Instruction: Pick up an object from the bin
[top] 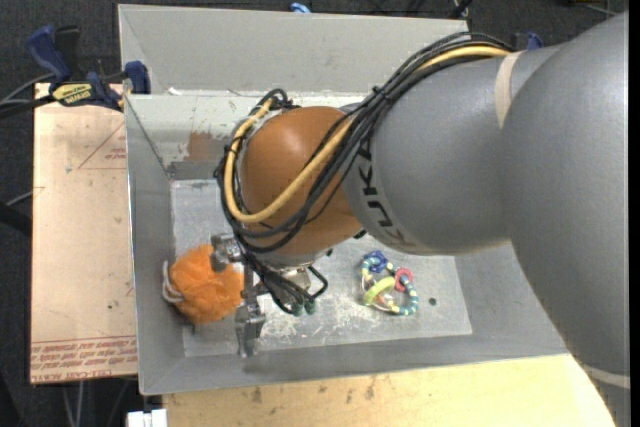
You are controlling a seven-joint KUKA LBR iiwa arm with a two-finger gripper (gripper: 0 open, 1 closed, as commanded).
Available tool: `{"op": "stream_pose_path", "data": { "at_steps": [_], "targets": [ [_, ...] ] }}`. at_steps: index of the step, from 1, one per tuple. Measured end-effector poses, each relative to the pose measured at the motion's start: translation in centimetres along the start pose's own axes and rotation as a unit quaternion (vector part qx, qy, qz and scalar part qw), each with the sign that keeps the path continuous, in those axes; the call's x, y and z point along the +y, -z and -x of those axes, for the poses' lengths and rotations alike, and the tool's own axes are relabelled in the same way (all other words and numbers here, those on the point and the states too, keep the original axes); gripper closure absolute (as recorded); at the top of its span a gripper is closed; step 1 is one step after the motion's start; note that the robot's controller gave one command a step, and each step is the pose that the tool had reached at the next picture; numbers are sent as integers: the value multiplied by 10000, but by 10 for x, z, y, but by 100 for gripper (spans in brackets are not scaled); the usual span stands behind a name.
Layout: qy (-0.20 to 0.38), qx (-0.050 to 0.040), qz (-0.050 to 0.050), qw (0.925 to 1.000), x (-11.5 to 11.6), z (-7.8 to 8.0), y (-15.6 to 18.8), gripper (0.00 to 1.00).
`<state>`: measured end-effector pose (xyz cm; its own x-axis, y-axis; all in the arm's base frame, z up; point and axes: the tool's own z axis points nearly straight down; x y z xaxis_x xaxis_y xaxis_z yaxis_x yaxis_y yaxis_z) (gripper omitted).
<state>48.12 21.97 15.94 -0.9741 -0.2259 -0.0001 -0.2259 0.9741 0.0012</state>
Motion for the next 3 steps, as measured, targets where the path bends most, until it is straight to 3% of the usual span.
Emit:
{"op": "stream_pose_path", "data": {
  "at_steps": [1, 2, 3],
  "targets": [
    [-492, -19, 2, 9988, 17, 26, -23, 0],
    [-630, -20, 4, 9980, 15, 20, -91, 0],
    [-1530, -29, -3, 9882, 23, 36, -86, 100]
  ]
}}
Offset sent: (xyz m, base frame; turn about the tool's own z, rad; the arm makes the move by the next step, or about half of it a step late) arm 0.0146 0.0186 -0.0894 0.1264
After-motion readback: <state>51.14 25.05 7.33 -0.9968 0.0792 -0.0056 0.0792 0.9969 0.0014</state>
